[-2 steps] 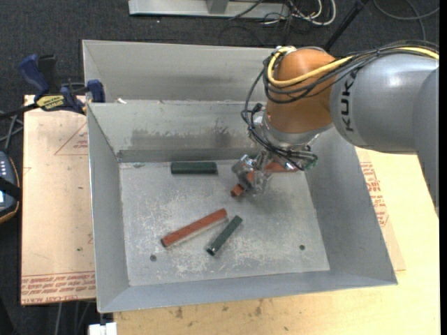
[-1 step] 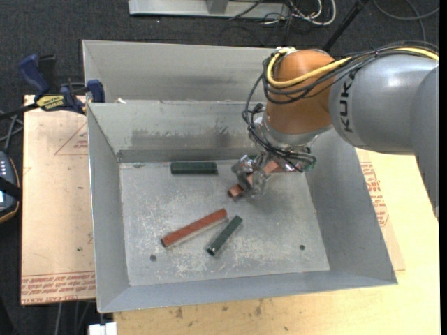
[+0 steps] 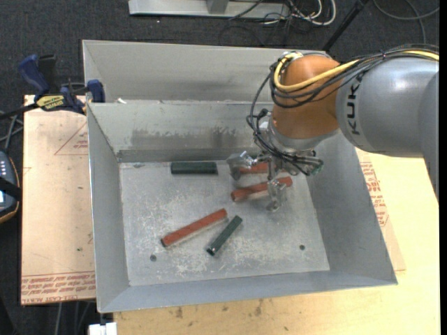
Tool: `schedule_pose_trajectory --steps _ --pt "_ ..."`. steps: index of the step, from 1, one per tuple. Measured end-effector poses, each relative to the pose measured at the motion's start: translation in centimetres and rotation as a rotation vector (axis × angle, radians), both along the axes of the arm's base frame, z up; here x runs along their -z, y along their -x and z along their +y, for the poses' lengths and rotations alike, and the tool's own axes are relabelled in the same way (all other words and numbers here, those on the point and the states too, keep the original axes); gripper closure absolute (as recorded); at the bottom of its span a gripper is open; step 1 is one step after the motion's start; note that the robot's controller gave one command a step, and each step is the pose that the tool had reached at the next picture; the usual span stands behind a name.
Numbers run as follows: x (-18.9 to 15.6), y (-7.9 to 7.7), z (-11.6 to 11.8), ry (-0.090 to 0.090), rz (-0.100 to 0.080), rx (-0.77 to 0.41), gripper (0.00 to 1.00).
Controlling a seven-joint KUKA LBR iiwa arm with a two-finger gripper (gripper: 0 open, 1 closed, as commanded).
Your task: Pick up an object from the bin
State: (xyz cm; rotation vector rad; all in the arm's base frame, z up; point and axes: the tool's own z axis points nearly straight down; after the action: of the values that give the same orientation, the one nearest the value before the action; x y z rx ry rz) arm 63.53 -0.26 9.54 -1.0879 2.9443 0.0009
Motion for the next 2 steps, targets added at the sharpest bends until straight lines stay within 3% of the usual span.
schedule_pose_trajectory --steps 1,2 --pt "2.43 0.33 -0.60 0.000 0.000 -0.131 1.00" --pt "2.43 0.33 -0.60 0.000 0.000 -0.131 1.00"
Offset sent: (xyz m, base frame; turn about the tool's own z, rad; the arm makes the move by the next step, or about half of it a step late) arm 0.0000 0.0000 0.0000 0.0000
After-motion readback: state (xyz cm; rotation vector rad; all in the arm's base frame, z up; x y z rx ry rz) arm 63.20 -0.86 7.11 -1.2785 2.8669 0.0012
